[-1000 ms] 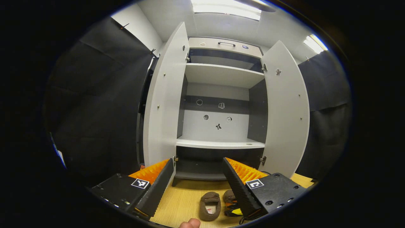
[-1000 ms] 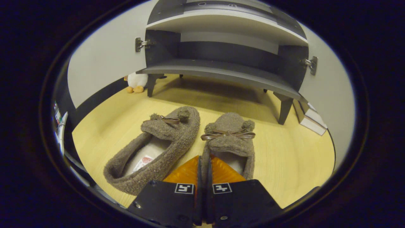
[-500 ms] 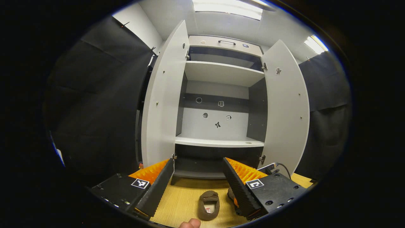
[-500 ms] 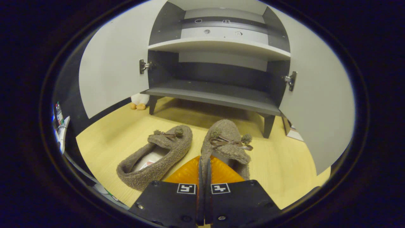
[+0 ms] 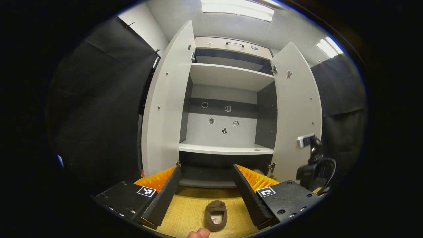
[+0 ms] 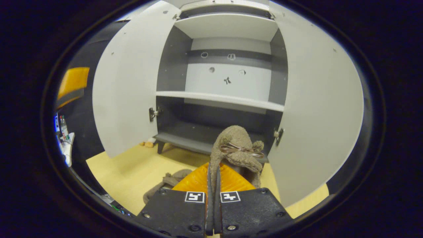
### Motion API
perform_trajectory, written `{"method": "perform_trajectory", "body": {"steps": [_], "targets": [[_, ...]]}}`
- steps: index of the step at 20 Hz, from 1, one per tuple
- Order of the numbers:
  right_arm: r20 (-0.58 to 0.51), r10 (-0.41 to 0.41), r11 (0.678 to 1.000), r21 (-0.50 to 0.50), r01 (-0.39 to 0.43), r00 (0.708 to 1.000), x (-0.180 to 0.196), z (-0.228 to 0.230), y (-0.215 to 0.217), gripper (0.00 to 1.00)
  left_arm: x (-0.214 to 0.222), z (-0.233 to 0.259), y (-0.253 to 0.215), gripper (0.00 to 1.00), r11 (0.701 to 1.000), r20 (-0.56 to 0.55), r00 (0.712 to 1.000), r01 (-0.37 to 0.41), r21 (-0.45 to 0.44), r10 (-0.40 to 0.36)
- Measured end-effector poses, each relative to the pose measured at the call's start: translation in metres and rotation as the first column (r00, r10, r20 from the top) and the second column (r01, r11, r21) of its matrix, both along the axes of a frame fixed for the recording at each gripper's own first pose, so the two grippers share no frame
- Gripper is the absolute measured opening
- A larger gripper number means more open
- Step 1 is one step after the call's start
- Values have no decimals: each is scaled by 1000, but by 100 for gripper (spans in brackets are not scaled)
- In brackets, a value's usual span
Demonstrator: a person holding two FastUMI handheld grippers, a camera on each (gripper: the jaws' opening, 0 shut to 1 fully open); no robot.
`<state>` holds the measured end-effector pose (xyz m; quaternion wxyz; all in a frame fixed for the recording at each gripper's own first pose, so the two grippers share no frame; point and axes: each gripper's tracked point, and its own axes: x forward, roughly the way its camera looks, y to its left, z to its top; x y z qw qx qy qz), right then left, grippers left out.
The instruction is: Grab one shoe with the right hand and put it into the shoe cabinet, grab the other shoe with the left hand and put it into the shoe cabinet; then close the right door with the right hand and the left door with the left hand.
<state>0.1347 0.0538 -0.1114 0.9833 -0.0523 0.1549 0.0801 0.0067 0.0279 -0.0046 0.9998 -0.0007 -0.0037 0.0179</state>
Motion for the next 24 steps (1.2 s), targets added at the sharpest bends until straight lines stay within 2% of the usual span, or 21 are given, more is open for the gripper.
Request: {"method": "perform_trajectory", "body": {"steps": [3, 10, 13, 16, 19, 24], "targets": [[50, 6, 1000, 2, -6, 999, 36, 51, 8, 4, 2, 0, -1, 95, 1000, 4, 1000, 1, 25, -1], [21, -35, 999, -35, 36, 999, 138, 119, 8, 4, -3, -1, -5, 95, 999, 5, 1000, 11, 35, -11], [-22, -59, 994, -90, 57, 998, 182, 124, 8, 4, -2, -4, -6, 95, 999, -11, 1000, 24, 27, -24], [-88, -85, 990, -118, 74, 992, 214, 110, 10, 5, -3, -2, 2, 95, 1000, -4, 1000, 2, 26, -2], [-121, -138, 988, -86, 128, 983, 232, 103, 10, 5, -4, -2, 10, 95, 1000, -6, 1000, -23, 21, 23], [-122, -146, 986, -96, 134, 982, 235, 104, 12, 11, -2, -11, 19, 95, 999, -28, 999, -39, 14, 40]]}}
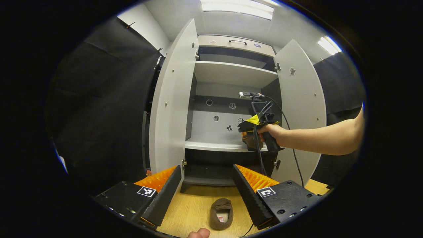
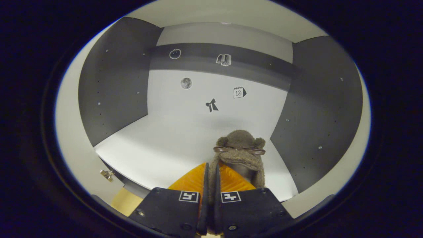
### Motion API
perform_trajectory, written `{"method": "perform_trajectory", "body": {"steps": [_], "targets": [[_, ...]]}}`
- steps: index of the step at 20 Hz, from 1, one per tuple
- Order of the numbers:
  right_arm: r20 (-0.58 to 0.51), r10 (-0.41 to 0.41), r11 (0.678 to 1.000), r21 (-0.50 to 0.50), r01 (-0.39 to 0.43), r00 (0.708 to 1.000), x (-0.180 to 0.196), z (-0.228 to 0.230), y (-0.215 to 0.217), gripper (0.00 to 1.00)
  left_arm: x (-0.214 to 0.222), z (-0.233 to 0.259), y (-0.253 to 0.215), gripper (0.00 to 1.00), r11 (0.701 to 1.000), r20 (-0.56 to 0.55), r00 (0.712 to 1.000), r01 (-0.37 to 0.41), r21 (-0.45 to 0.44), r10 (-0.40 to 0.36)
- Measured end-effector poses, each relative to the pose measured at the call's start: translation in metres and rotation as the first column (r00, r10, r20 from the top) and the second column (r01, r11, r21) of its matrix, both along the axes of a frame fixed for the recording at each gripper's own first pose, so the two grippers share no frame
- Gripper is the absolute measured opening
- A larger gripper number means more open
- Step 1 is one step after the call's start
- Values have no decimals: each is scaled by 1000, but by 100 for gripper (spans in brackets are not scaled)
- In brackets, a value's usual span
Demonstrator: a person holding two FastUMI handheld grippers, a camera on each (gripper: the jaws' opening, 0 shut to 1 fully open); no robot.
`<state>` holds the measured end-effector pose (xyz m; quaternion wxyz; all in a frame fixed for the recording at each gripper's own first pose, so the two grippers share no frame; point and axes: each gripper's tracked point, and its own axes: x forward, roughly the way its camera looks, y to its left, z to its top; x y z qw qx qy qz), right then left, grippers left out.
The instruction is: Grab one shoe with the right hand and put it into the shoe cabinet, grab the other shoe with the left hand and put it into the shoe cabinet; then close the right door with the right hand and the left door with the left hand.
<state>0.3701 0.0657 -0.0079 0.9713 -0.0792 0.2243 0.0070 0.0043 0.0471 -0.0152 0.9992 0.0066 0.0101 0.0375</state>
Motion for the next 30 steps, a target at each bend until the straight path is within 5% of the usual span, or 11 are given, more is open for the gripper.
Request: {"method": "perform_trajectory", "body": {"steps": [6, 19, 20, 21, 22, 30], "targets": [[-9, 15, 1000, -22, -16, 1000, -7, 6, 0, 51, -1, -3, -1, 95, 1000, 9, 1000, 6, -19, -6], [261, 63, 993, 83, -88, 963, -142, 93, -13, 70, 3, -6, -5, 95, 998, -3, 999, 34, -45, -34], [272, 63, 990, 101, -94, 960, -156, 93, -14, 80, 3, -6, -8, 95, 998, -4, 999, 42, -46, -42], [284, 59, 989, 112, -94, 957, -167, 92, -18, 76, 3, -6, -11, 95, 998, -6, 999, 50, -46, -51], [299, 52, 989, 118, -91, 953, -180, 91, -22, 82, 3, -6, -14, 95, 997, -7, 998, 60, -45, -61], [433, 40, 993, 81, -83, 901, -280, 52, -33, 79, 0, -9, -39, 95, 991, -26, 992, 126, -35, -127]]}}
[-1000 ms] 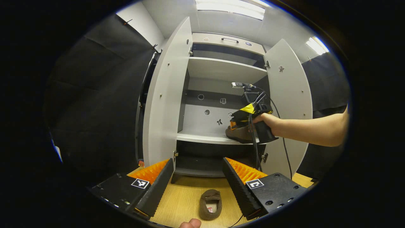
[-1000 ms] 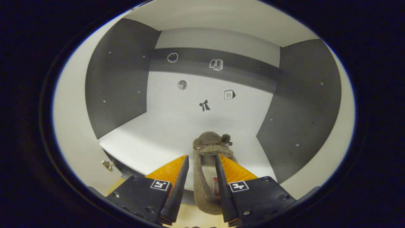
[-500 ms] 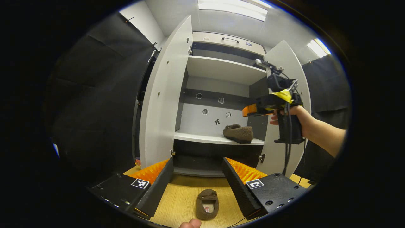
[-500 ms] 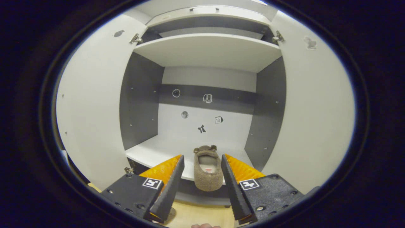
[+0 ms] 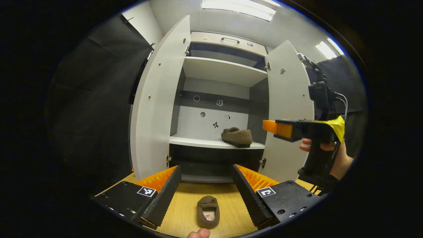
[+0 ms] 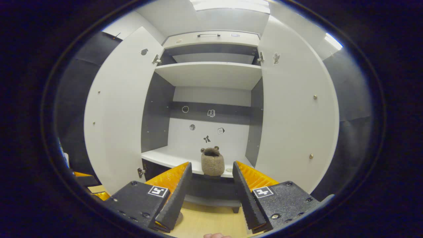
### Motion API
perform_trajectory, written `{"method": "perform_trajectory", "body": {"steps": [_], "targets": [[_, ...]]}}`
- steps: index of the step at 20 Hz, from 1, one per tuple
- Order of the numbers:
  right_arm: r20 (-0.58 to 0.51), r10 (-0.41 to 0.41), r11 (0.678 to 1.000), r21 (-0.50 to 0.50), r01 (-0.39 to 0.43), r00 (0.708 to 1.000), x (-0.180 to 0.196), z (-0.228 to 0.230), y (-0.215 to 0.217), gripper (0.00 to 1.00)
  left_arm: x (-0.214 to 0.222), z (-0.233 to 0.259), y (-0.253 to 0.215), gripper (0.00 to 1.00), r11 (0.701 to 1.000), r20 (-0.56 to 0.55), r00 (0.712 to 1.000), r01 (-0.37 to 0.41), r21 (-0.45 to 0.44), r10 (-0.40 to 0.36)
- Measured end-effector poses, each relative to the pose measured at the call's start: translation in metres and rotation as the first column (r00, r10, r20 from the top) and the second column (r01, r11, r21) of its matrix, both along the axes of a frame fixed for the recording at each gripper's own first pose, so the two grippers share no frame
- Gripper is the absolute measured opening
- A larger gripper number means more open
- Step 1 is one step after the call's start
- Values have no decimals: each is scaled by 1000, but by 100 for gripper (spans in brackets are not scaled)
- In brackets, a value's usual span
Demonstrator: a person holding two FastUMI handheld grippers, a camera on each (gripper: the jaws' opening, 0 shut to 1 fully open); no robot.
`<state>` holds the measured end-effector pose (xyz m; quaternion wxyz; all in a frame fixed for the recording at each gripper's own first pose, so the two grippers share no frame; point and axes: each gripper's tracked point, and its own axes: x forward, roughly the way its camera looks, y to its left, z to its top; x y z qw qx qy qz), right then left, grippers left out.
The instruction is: Grab one shoe with the right hand and put it into the shoe cabinet, grab the other shoe with the left hand and put it into the shoe cabinet; then close the right door with the right hand and the left door with the left hand.
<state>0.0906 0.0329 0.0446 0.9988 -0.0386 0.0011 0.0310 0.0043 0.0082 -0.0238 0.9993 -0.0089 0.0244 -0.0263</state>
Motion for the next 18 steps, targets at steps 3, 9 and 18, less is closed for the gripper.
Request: {"method": "perform_trajectory", "body": {"steps": [3, 9, 18], "targets": [[-5, -26, 1000, 12, 26, 1000, -36, -26, -5, 80, -4, -3, -7, 95, 1000, -8, 1000, 21, 12, -20], [-47, -125, 992, 6, 125, 991, -87, -84, -33, 84, -10, -17, -19, 95, 998, -50, 997, 55, -15, -55], [-76, -148, 988, 43, 151, 986, -95, -104, -39, 93, -2, -81, -7, 95, 998, -241, 971, -5, -63, -10]]}}
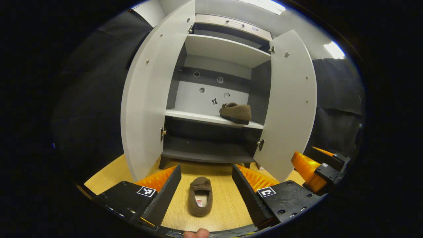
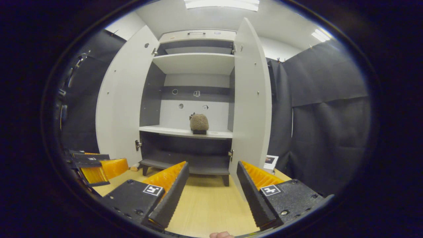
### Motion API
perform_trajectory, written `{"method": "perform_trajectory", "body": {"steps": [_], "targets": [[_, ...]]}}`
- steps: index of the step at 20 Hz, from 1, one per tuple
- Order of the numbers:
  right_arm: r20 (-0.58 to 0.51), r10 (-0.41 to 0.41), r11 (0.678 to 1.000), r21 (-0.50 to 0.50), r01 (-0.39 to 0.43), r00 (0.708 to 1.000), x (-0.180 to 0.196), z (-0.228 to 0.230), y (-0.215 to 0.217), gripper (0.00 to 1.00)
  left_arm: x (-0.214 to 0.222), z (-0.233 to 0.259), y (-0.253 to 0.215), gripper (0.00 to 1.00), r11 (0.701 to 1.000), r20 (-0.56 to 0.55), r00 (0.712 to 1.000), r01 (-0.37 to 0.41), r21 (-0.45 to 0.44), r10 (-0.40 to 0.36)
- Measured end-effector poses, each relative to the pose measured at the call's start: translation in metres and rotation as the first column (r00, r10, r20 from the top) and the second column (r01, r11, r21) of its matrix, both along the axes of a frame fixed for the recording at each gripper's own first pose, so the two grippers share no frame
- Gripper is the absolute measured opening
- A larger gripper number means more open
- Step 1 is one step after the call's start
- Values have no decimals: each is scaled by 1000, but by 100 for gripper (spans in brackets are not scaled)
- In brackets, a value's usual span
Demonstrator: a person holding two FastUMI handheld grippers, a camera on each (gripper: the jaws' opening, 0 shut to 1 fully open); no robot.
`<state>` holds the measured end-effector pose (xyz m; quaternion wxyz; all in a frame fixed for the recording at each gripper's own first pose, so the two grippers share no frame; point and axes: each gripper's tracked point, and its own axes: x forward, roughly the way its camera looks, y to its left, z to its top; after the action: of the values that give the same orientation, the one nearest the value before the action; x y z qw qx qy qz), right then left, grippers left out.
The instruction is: Grab one shoe with the right hand and put it into the shoe cabinet, grab the other shoe with the left hand and put it into the shoe cabinet; then close the right door with the right hand and the left door with the left hand.
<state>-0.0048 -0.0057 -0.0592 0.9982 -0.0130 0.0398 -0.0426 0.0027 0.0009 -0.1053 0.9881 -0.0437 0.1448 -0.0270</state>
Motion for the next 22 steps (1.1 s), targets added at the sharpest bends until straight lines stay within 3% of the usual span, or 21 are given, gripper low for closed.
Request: {"method": "perform_trajectory", "body": {"steps": [5, 8, 12, 18, 22], "targets": [[-15, -2, 1000, 13, 2, 1000, 3, -2, -4, 100, 32, -56, 9, 95, 998, -179, 984, 15, -53, -24], [-40, -5, 1000, 28, 6, 999, 3, -6, -7, 98, 44, -112, 12, 96, 996, -339, 938, 52, -67, -72], [-78, -18, 1000, 9, 19, 997, 0, -12, -12, 98, 55, -183, 31, 96, 999, -496, 868, 14, -41, -32], [-126, -30, 1000, 1, 30, 992, 1, -25, -16, 98, 63, -227, 44, 96, 999, -563, 827, -21, -25, 3], [-139, -23, 1000, -8, 22, 990, 6, -26, -15, 98, 77, -235, 48, 89, 997, -544, 839, -48, -53, 11]]}}
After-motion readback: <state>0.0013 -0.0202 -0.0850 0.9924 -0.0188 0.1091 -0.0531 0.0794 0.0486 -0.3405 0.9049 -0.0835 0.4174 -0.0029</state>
